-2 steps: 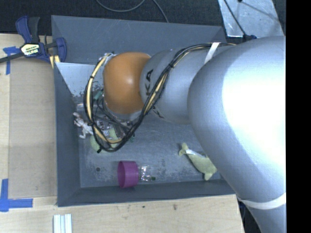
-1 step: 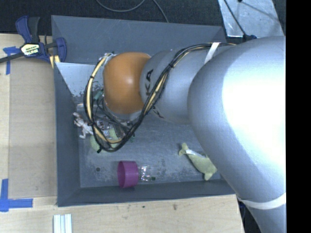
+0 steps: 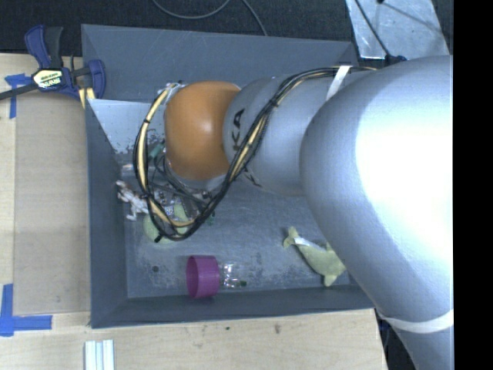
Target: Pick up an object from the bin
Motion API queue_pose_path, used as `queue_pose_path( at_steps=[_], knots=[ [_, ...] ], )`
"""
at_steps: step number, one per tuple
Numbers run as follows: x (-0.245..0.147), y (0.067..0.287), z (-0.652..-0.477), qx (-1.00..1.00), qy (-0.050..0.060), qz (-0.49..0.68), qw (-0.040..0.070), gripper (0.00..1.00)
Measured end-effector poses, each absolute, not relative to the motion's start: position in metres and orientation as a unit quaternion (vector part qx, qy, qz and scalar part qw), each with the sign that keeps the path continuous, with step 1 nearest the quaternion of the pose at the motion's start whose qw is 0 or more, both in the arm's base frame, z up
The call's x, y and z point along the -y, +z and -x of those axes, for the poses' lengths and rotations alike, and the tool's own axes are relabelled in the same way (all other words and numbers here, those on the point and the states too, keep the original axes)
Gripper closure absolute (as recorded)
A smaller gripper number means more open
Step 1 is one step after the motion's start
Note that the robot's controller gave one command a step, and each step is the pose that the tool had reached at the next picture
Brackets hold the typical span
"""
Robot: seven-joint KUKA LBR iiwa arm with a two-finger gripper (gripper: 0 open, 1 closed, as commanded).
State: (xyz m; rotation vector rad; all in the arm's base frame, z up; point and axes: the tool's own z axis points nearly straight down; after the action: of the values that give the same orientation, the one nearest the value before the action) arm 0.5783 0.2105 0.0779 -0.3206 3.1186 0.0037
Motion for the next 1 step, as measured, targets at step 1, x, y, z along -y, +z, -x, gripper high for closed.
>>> queue_pose_path(
  at_steps=[1],
  knots=[
    [-0.2102,0.0869,-0.5786,-0.995,0.001,0.102,0.002,1.0]
  ],
)
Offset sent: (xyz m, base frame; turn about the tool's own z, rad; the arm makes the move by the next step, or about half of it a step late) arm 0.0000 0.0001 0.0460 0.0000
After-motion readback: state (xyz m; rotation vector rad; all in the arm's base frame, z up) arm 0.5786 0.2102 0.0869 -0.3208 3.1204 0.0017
